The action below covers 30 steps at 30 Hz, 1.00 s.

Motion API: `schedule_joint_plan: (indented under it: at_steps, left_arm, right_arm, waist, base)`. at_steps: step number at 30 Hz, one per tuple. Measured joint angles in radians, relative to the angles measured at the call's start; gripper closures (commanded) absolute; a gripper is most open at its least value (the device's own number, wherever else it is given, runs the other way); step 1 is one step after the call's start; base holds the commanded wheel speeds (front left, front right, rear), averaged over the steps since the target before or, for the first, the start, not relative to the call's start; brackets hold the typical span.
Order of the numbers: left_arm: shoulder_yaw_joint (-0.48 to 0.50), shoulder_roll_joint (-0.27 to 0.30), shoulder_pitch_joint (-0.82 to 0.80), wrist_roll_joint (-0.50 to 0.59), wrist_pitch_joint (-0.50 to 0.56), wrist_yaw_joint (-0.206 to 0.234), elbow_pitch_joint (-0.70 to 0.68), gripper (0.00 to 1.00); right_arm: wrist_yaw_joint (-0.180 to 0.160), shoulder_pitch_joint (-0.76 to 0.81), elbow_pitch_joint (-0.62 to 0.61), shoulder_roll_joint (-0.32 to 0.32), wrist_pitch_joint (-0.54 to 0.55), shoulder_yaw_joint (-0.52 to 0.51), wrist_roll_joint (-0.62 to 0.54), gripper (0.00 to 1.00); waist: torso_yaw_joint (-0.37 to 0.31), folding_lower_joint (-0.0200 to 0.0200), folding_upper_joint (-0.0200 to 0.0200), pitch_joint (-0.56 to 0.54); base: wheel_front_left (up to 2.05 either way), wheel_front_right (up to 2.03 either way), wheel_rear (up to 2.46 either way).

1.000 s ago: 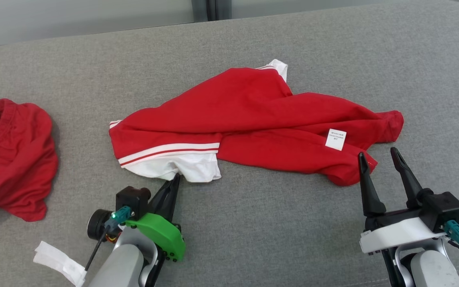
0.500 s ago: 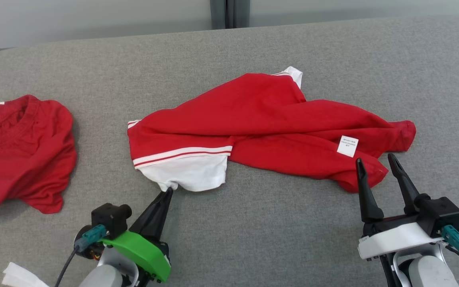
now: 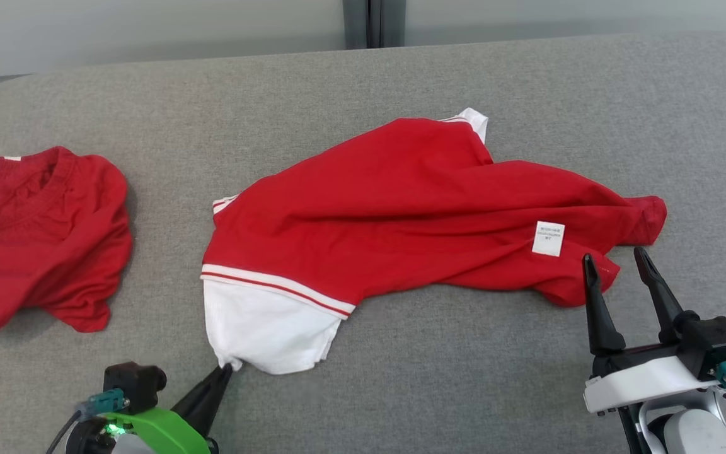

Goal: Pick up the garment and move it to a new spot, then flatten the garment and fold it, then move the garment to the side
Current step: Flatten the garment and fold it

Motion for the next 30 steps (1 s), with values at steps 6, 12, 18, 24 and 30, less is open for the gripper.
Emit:
schedule_joint_plan:
  at_steps: [6, 12, 18, 24, 30]
  left_arm:
    - [-0.011, 0.003, -0.009, 0.001, 0.03, 0.016, 0.055, 1.0]
    - [0.017, -0.027, 0.005, -0.029, 0.01, 0.062, 0.043, 0.0]
    - [0.035, -0.035, 0.058, -0.012, -0.048, 0.132, -0.056, 0.0]
    - [0.005, -0.058, 0.06, 0.053, -0.05, 0.202, -0.069, 0.0]
    - [-0.009, -0.084, 0.014, 0.073, -0.055, 0.217, 0.004, 0.0]
  right_arm:
    - [0.0, -0.002, 0.003, -0.005, 0.0, 0.016, -0.003, 0.0]
    - [0.0, 0.0, 0.002, -0.008, 0.0, 0.015, -0.003, 0.0]
    - [0.0, 0.001, -0.002, -0.009, 0.0, 0.003, -0.003, 0.0]
    - [0.0, -0.001, 0.002, -0.007, 0.0, 0.009, -0.003, 0.0]
    - [0.0, -0.019, 0.002, -0.007, 0.0, 0.021, -0.002, 0.0]
  waist:
    - [0.014, 0.0, 0.0, -0.003]
    - [0.016, 0.0, 0.0, -0.009]
    - [0.024, 0.0, 0.0, 0.006]
    - [0.03, 0.0, 0.0, 0.008]
    - [0.022, 0.0, 0.0, 0.014]
  base:
    - [0.0, 0.0, 0.0]
    - [0.0, 0.0, 0.0]
    - [0.0, 0.0, 0.0]
    - [0.0, 0.0, 0.0]
    - [0.0, 0.0, 0.0]
